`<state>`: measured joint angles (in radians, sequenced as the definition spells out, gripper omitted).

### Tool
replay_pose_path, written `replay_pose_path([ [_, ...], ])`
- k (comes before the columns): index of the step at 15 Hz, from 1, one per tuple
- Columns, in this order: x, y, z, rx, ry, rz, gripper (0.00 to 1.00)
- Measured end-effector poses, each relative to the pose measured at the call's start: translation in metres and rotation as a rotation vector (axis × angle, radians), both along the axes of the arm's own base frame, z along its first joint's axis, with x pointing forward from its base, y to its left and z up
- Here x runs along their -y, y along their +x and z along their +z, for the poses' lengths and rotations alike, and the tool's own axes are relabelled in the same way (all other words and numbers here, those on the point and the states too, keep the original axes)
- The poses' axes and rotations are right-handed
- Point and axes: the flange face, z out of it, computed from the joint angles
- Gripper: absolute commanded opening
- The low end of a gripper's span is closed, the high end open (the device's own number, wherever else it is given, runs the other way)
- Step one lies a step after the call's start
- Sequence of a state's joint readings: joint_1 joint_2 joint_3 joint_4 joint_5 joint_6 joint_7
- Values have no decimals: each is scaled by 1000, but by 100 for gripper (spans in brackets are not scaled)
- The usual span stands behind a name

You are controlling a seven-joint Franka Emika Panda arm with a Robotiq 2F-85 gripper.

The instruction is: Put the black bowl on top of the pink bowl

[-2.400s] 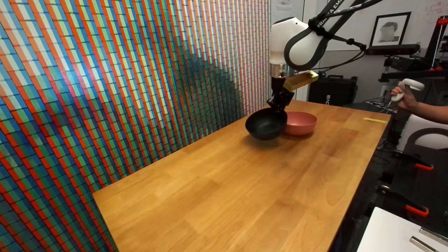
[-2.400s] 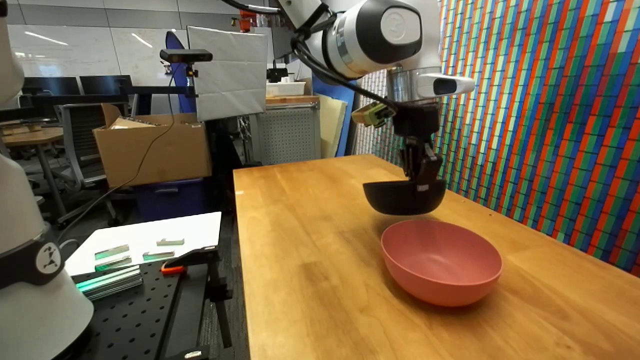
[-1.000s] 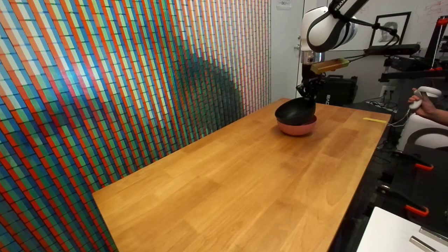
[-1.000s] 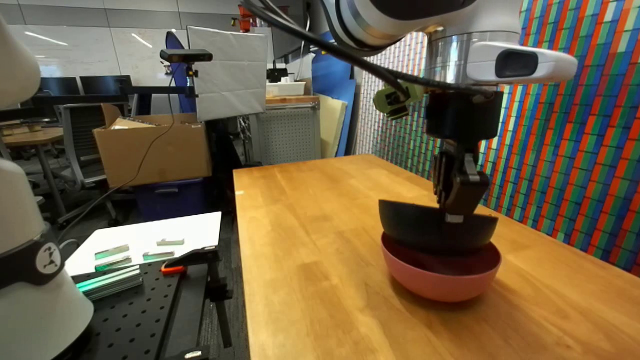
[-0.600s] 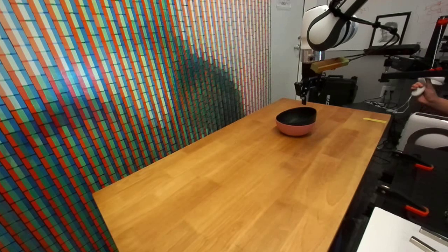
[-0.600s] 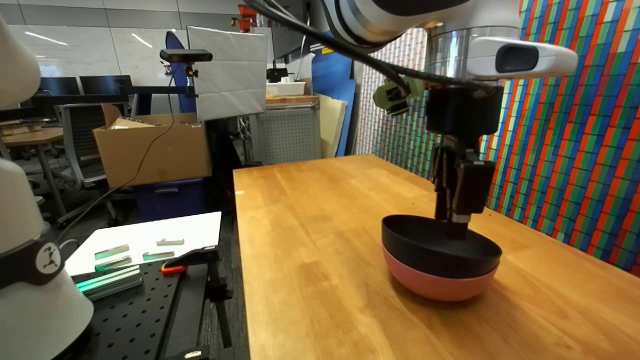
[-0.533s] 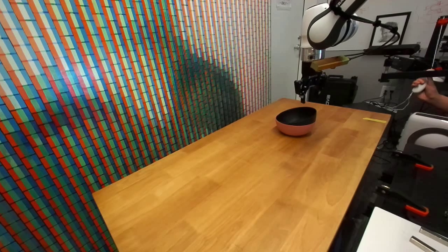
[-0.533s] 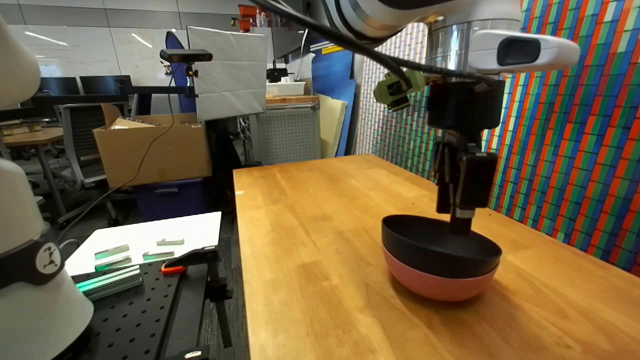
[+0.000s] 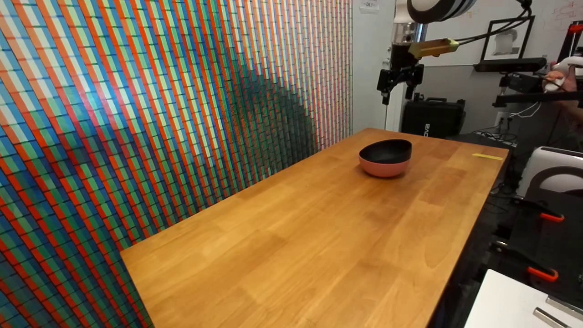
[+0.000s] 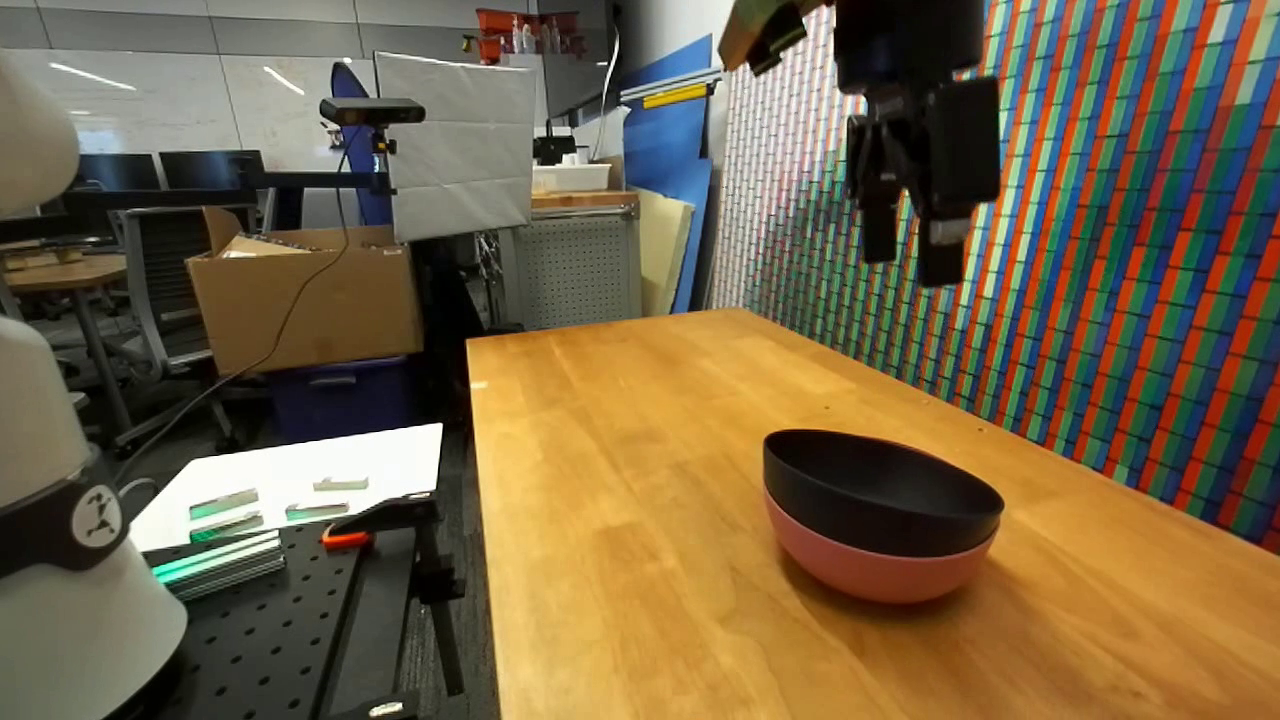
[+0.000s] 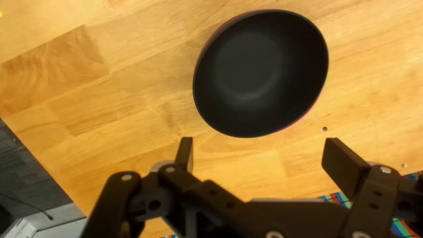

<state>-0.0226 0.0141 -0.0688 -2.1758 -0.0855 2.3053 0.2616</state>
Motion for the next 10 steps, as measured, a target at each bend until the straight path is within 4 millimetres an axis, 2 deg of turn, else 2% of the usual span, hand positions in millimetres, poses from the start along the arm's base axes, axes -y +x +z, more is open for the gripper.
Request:
replay_pose_path([
  [5, -37, -18, 65, -5, 8, 170, 100],
  [8, -45, -26, 90, -41, 32, 262, 100],
  [10, -46, -29, 99, -67, 33, 305, 100],
])
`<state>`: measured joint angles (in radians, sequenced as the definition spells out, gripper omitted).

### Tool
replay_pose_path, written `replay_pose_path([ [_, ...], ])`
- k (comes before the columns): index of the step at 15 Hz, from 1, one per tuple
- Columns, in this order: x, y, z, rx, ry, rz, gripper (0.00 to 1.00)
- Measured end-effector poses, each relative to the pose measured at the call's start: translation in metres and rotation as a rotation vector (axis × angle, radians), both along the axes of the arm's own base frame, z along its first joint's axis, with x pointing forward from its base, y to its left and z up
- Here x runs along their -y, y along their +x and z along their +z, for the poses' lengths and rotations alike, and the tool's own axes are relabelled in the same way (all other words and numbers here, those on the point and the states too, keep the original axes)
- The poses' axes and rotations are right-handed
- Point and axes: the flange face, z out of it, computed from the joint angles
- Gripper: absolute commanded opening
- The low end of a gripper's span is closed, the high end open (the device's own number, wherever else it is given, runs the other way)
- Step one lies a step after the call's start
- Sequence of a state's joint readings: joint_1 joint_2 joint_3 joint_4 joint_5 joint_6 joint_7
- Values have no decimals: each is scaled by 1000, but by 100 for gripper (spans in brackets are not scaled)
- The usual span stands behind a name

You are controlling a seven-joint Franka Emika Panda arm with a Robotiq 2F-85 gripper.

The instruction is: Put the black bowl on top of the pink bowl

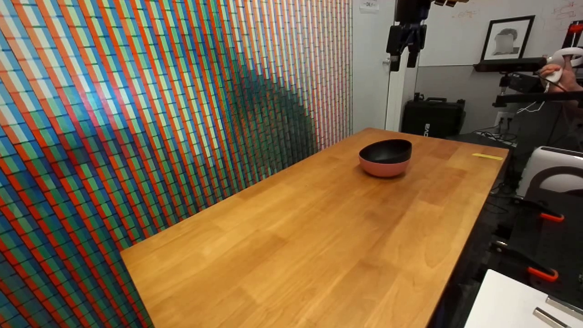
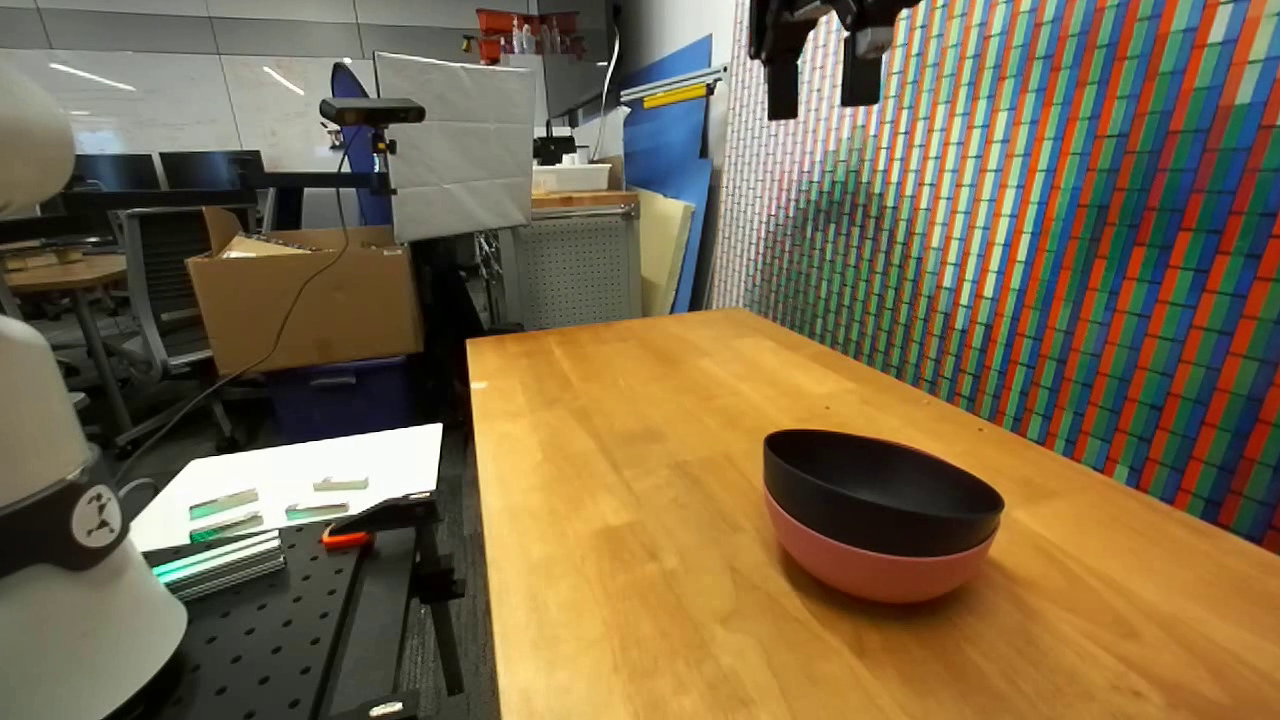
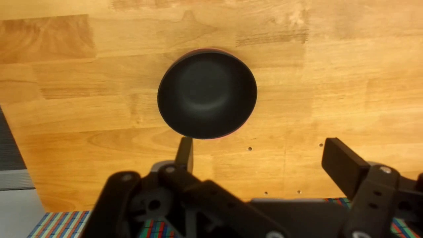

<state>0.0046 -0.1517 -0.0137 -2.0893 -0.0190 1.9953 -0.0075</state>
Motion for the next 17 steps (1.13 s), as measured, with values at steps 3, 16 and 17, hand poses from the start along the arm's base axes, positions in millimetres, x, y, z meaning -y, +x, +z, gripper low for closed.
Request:
replay_pose_path([
  [3, 0, -2, 7, -35, -2, 43, 100],
  [16, 0, -4, 10, -54, -2, 65, 100],
  [17, 0, -4, 10, -54, -2, 65, 100],
])
